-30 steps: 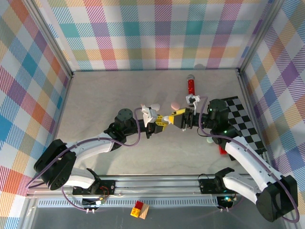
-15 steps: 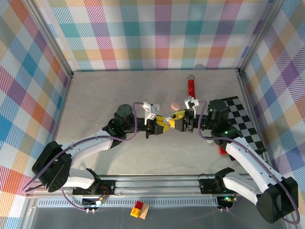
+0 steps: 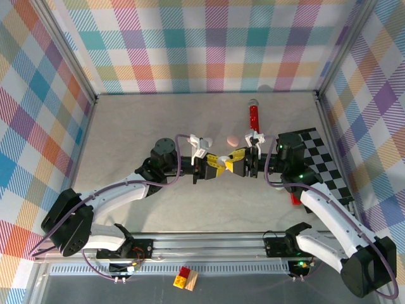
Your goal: Insert the wireless bluetooth earbuds into the charging case
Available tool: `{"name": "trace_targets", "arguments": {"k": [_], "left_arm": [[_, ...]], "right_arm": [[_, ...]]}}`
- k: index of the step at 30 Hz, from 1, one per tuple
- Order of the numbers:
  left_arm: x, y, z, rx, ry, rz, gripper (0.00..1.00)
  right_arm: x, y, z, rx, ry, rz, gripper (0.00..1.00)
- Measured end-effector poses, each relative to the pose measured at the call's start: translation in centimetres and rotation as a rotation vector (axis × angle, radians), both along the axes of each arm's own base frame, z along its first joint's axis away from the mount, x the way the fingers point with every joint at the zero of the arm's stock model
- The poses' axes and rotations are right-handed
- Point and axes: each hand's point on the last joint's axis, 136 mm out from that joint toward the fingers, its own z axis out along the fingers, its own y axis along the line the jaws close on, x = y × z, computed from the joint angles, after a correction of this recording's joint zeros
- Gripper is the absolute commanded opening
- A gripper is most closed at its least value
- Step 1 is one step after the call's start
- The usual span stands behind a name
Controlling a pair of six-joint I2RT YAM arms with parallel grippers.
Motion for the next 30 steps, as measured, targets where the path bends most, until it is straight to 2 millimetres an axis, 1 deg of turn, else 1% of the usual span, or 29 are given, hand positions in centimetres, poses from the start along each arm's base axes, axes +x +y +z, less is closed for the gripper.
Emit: {"name": "trace_targets", "arguments": {"k": [1, 4, 9, 11, 12, 13, 14, 15, 16, 19, 20, 24, 26, 28, 30], "left_arm": [[0.1, 0.0, 0.0, -0.001, 0.002, 0.002, 0.12], [0.2, 0.1, 0.1, -0.005, 0.012, 0.005, 0.12], [0.3, 0.2, 0.3, -0.012, 0.016, 0.009, 0.12], [0.2, 0.2, 0.3, -0.013, 0.019, 0.002, 0.15], [0.2, 0.2, 0.4, -0.014, 0.018, 0.002, 0.18], [0.3, 0.2, 0.4, -0.014, 0.018, 0.002, 0.27], [0.3, 0.2, 0.4, -0.014, 0.018, 0.003, 0.4], [0.4, 0.2, 0.4, -0.014, 0.015, 0.008, 0.48], [0.4, 0.3, 0.4, -0.014, 0.013, 0.013, 0.52], [1.2, 0.4, 0.4, -0.012, -0.007, 0.058, 0.74], [1.5, 0.6, 0.5, -0.012, -0.023, 0.078, 0.78], [2.3, 1.6, 0.7, -0.008, -0.092, 0.173, 0.92], [2.8, 2.1, 0.7, 0.007, -0.128, 0.221, 0.97], [3.2, 2.6, 0.2, 0.036, -0.157, 0.266, 1.0], [3.7, 3.1, -0.6, 0.075, -0.182, 0.306, 1.0]], "right_arm": [[0.0, 0.0, -0.1, -0.003, -0.001, 0.002, 0.41], [0.1, 0.1, -0.6, -0.013, 0.006, 0.004, 0.36], [0.2, 0.1, -0.8, -0.018, 0.005, 0.007, 0.19], [0.2, 0.1, -0.7, -0.019, -0.006, 0.006, 0.17], [0.2, 0.1, -0.7, -0.019, -0.008, 0.006, 0.16], [0.2, 0.1, -0.7, -0.019, -0.009, 0.004, 0.15], [0.2, 0.1, -0.7, -0.019, -0.01, 0.002, 0.15], [0.4, 0.0, -0.7, -0.021, -0.012, -0.008, 0.15], [0.5, 0.0, -0.7, -0.024, -0.012, -0.018, 0.15], [1.2, -0.3, -0.8, -0.033, -0.01, -0.07, 0.15], [1.5, -0.5, -1.0, -0.037, -0.007, -0.096, 0.14], [3.1, -1.3, -2.6, -0.063, 0.042, -0.219, 0.13], [4.2, -1.9, -3.5, -0.079, 0.076, -0.291, 0.13], [5.6, -2.6, -4.5, -0.098, 0.118, -0.371, 0.13], [7.2, -3.2, -6.2, -0.131, 0.182, -0.448, 0.13]]}}
